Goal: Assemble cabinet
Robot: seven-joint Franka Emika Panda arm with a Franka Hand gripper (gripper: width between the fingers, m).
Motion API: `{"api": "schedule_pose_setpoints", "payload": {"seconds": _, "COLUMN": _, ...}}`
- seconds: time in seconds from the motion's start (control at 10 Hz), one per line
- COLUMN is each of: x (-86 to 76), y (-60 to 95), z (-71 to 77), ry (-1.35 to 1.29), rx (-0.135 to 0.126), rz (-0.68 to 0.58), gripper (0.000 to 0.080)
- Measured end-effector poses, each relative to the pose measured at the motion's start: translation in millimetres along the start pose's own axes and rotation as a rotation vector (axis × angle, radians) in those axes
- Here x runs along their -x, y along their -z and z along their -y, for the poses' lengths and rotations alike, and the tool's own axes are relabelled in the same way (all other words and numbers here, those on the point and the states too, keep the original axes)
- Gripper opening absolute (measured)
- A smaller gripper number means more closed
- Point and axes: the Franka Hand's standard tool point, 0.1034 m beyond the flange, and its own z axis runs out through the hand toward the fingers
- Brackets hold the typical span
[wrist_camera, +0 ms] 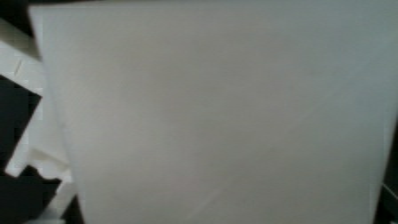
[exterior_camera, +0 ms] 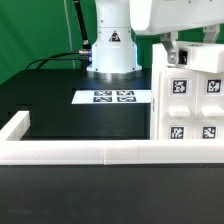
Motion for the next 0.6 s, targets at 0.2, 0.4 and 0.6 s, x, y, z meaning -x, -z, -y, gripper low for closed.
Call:
{"api": "schedule_pose_setpoints", "payload": {"seconds": 0.2, "x": -1.0, "y": 0.1, "z": -0.9, "ry": -0.129, "rx": 0.006, "rz": -0.014, "gripper": 0.0554}}
{"api": "schedule_pose_setpoints", "payload": {"seconds": 0.4, "x": -2.0, "y": 0.4, "z": -1.0, "ry": -0.310, "rx": 0.020, "rz": -0.046, "gripper": 0.0554}}
{"api": "schedule_pose_setpoints", "payload": {"seconds": 0.6, "x": -4.0, "y": 0.4, "z": 0.1, "ry": -0.517, "rx": 0.023, "rz": -0.071, "gripper": 0.0554}}
